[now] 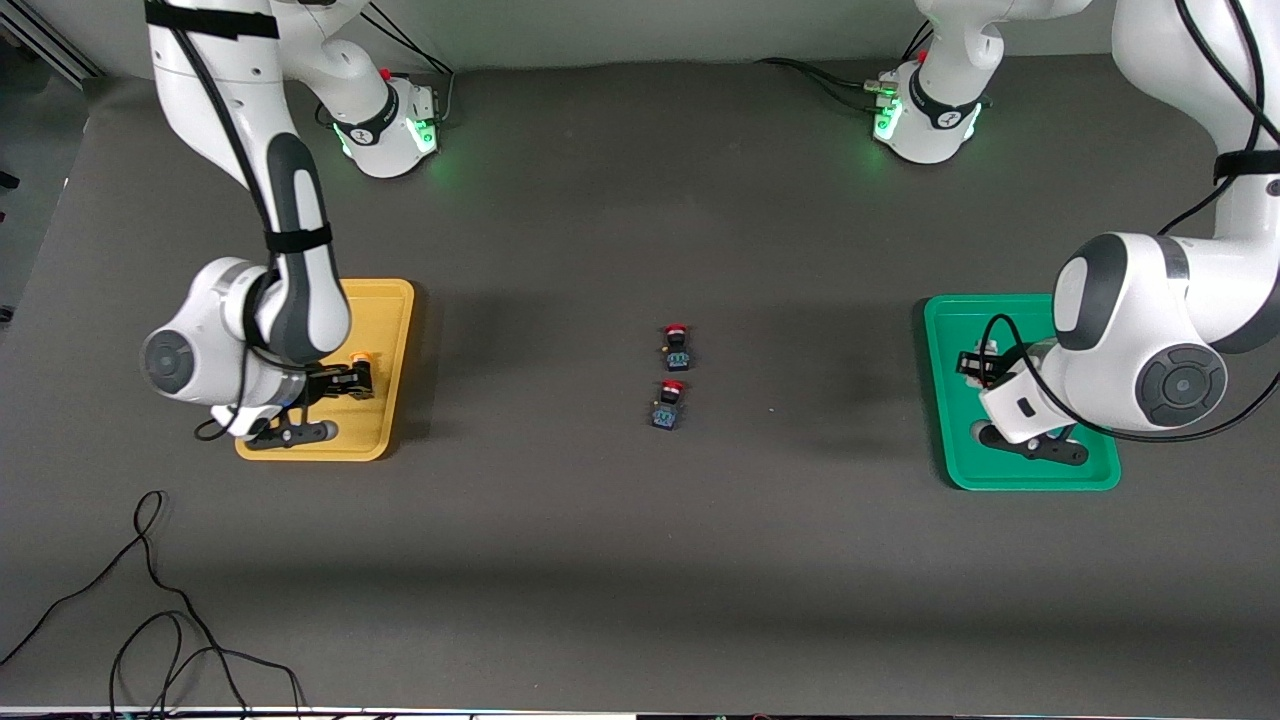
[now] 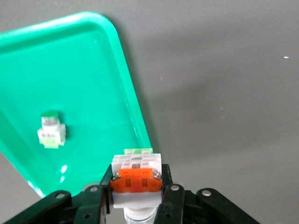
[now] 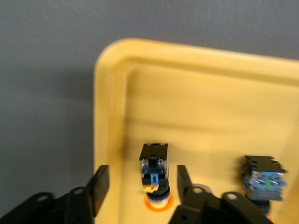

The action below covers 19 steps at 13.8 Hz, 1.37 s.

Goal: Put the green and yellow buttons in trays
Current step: 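Release the yellow button in the yellow tray while the left gripper lowers orange, then withdraw the right gripper while the left gripper releases the orange button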

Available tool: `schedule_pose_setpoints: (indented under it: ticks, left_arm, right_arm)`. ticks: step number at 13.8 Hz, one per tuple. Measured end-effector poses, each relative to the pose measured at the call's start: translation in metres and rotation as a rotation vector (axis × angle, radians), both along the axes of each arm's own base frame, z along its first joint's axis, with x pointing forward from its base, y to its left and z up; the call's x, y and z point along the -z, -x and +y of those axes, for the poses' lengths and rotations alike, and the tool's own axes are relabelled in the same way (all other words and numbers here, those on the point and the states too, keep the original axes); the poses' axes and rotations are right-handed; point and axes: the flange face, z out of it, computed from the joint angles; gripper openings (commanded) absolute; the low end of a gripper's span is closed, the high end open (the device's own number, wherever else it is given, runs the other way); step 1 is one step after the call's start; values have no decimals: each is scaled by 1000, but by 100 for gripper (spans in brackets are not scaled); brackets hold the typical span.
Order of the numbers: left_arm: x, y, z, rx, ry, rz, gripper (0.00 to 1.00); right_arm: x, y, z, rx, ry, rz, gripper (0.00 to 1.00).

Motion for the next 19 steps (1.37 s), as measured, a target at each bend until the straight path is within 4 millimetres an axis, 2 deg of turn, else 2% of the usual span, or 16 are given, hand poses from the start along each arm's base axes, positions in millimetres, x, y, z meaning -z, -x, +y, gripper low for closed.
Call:
schedule_pose_setpoints:
  ticks: [3, 5, 8, 10, 14, 17, 18, 19]
  left_arm:
    - [39, 7, 35, 28, 29, -46, 0]
    - [71, 18, 50, 31, 38, -82, 0]
    - [114, 39, 49, 38, 43, -136, 0]
    - [136, 52, 47, 40, 46, -162, 0]
    - [150, 61, 58, 21, 44, -166, 0]
    - [155, 64, 65, 20, 47, -168, 0]
    - [156, 64, 66, 22, 48, -168, 73]
    - [157, 65, 67, 22, 48, -168, 100]
  right_arm:
    - [-62, -26, -2, -11, 2, 11, 100]
    - [-109, -40, 11, -8, 24, 35, 100]
    - [-183, -51, 34, -20, 50, 41, 100]
    - [-220, -48, 33, -29, 70, 18, 100]
    - [-273, -34, 8, -31, 75, -36, 100]
    - [-296, -24, -1, -14, 83, -52, 100]
    - [-302, -22, -2, 1, 94, -59, 100]
    - [-308, -19, 1, 8, 104, -66, 100]
